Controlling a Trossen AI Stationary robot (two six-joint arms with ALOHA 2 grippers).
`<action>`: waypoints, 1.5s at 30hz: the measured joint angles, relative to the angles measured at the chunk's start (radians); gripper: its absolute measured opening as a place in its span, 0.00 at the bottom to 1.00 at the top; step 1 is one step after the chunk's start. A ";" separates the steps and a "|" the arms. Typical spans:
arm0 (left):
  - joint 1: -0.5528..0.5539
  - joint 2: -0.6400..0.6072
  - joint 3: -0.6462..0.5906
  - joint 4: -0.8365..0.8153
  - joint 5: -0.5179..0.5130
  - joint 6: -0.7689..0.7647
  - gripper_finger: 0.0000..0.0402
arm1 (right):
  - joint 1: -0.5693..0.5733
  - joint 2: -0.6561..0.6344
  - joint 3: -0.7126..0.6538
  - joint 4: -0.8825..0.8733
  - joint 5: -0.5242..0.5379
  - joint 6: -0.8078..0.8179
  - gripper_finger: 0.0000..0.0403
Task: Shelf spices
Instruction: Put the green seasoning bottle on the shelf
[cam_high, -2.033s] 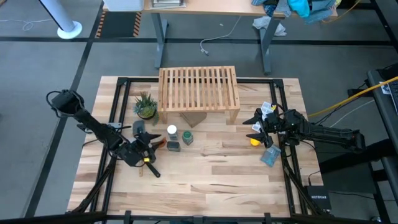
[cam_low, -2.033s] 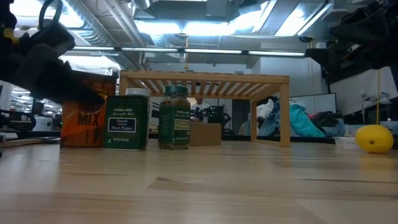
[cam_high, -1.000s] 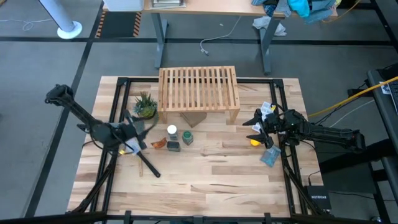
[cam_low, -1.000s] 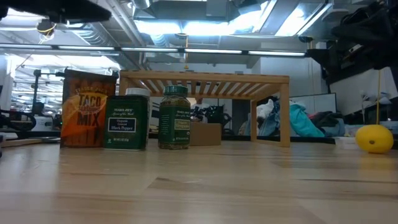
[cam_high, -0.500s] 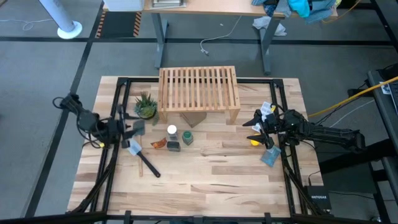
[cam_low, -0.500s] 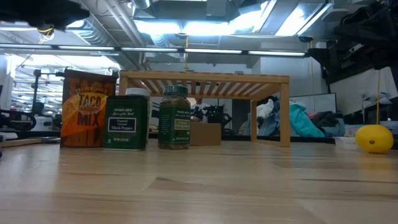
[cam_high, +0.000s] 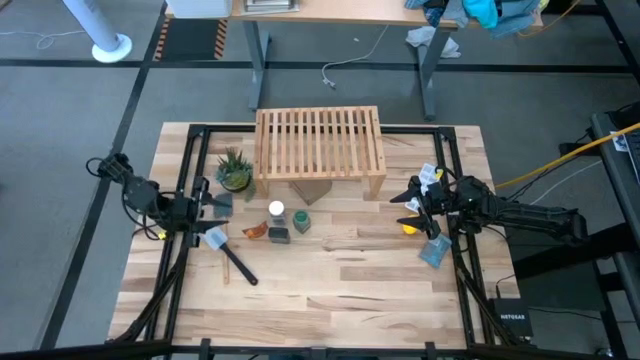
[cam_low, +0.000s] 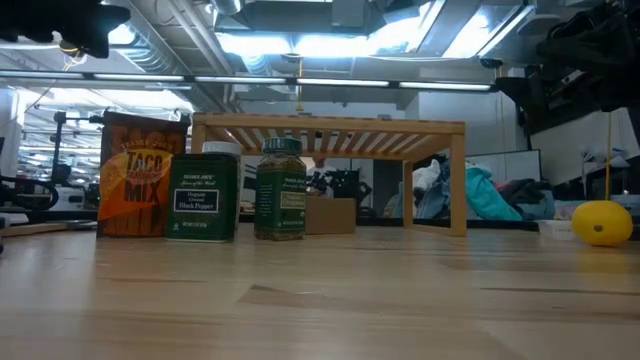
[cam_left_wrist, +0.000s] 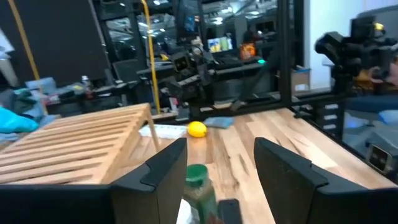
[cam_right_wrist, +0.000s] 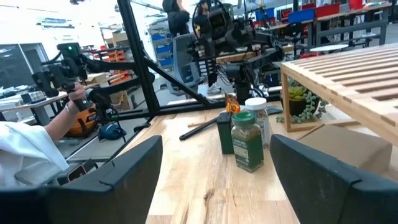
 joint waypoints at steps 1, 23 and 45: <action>0.012 0.000 0.000 0.010 0.000 0.004 0.45 | 0.000 0.000 0.000 -0.002 0.000 0.000 0.75; 0.571 0.009 -0.225 0.343 0.381 -0.032 0.45 | 0.124 0.197 0.000 0.264 0.018 -0.103 0.75; 0.720 0.011 -0.226 0.198 0.525 -0.052 0.45 | 0.308 1.081 0.350 0.679 0.306 -0.261 0.75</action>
